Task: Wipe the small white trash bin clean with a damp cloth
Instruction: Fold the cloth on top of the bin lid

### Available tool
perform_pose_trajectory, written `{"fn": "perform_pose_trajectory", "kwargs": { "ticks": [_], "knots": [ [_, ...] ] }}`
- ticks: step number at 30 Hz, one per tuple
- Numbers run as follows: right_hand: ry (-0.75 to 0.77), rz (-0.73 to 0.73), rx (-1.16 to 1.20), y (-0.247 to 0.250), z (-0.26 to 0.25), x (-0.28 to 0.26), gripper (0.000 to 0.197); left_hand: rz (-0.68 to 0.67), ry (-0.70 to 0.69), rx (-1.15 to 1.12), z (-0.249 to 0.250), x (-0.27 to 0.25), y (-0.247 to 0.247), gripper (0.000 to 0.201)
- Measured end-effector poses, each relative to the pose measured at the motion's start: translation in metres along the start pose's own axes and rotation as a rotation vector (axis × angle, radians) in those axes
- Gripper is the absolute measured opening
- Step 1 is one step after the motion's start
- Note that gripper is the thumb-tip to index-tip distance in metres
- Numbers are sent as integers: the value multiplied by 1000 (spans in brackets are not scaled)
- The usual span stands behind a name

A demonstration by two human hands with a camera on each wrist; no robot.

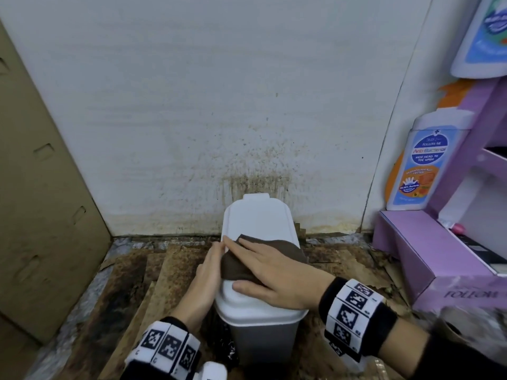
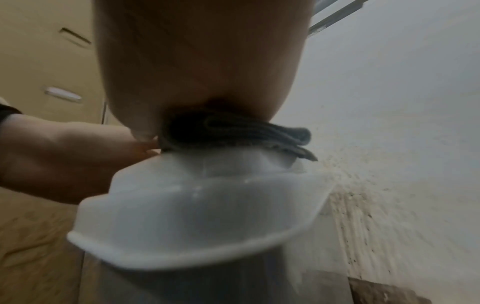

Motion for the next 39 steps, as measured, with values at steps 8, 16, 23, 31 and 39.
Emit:
{"fn": "perform_pose_trajectory", "kwargs": {
  "ticks": [8,16,23,31,39],
  "knots": [
    [-678,425,-38,16,31,-64,59,243,-306,517,21,-18,3,51],
    [-939,487,176,6,28,-92,39,339,-356,574,43,-34,9,34],
    [-838,637,206,12,27,-88,20,273,-275,520,45,-35,11,29],
    [-900,703,295,10,29,-91,21,341,-185,446,47,-35,20,34],
    [-886,655,204,10,26,-85,45,284,-267,555,44,-32,19,49]
  ]
}}
Point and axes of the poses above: each hand's wrist, its own x-axis towards the middle knuckle, its own y-axis out of the back of the hand, z = x × y, the point moved 5 cm from there along x, towards the middle knuckle, and after that the axes turned 12 degrees about z, right-handed, at the moved point
